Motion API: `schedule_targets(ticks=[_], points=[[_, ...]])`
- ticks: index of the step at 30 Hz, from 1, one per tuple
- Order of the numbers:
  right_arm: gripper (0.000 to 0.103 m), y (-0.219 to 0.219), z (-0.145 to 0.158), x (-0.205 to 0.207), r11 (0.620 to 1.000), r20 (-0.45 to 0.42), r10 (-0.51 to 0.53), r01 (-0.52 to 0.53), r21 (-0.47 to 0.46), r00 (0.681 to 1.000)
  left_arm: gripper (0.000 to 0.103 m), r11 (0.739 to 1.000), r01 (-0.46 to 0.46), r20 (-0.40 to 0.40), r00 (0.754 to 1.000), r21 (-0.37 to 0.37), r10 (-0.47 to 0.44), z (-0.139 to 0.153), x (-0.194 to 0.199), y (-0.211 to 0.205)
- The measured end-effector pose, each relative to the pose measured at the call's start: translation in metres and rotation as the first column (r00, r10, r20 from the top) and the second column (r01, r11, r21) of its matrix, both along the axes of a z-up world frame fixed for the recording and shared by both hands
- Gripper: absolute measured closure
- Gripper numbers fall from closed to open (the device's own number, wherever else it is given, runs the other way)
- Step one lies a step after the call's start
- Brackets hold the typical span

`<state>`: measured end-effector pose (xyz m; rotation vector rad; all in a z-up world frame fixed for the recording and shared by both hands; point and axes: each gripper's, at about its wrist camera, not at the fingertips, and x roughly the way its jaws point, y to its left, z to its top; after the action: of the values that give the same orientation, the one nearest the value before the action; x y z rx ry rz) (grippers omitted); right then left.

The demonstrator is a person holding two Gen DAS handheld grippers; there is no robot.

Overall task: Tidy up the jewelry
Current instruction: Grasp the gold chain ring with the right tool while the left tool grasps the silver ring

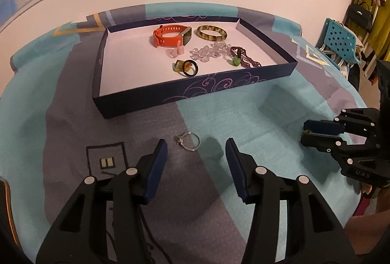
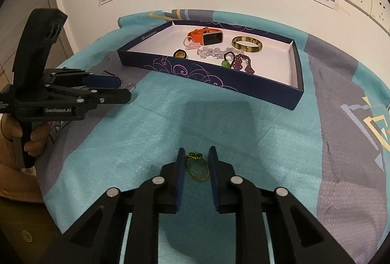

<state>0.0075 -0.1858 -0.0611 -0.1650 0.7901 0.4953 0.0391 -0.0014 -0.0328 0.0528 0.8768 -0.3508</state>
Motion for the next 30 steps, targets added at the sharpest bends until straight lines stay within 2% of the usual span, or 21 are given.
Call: schedule_targets(ticks=[4, 9, 14, 16, 21, 22, 23, 24, 30], points=[[0.091, 0.001, 0.0, 0.002, 1.0, 0.0, 0.004, -0.004, 0.001, 1.0, 0.062, 1.0, -0.007, -0.001, 1.0, 0.026, 0.007, -0.001, 0.004, -0.003], [0.092, 0.001, 0.0, 0.005, 1.0, -0.004, 0.006, -0.006, 0.015, 1.0, 0.08, 0.998, -0.009, 0.01, 1.0, 0.062, 0.009, -0.001, 0.004, -0.007], [0.092, -0.002, 0.002, 0.009, 0.998, -0.017, 0.004, -0.003, 0.058, 1.0, 0.085, 0.998, -0.013, 0.016, 1.0, 0.064, 0.012, 0.0, 0.004, -0.007], [0.092, -0.004, 0.003, 0.01, 0.998, -0.018, 0.0, 0.001, 0.07, 1.0, 0.096, 0.999, -0.014, 0.011, 1.0, 0.051, 0.013, 0.0, 0.004, -0.006], [0.092, -0.009, 0.005, 0.014, 0.994, -0.028, -0.009, 0.012, 0.109, 1.0, 0.095, 0.999, -0.015, 0.003, 1.0, 0.029, 0.014, 0.0, 0.003, -0.004], [0.092, -0.01, 0.005, 0.014, 0.993, -0.029, -0.011, 0.014, 0.114, 1.0, 0.085, 1.0, -0.013, 0.0, 1.0, 0.021, 0.013, 0.0, 0.003, -0.003], [0.092, -0.011, 0.006, 0.015, 0.993, -0.029, -0.015, 0.018, 0.116, 0.999, 0.069, 1.0, -0.01, 0.0, 1.0, 0.011, 0.01, 0.0, 0.002, -0.003], [0.092, -0.011, 0.006, 0.015, 0.993, -0.029, -0.018, 0.021, 0.117, 0.999, 0.065, 1.0, -0.01, 0.01, 1.0, 0.014, 0.01, 0.001, 0.0, -0.003], [0.092, -0.012, 0.005, 0.018, 0.992, -0.031, -0.023, 0.026, 0.123, 0.999, 0.066, 0.999, 0.014, 0.01, 1.0, 0.036, -0.015, -0.001, -0.001, -0.008]])
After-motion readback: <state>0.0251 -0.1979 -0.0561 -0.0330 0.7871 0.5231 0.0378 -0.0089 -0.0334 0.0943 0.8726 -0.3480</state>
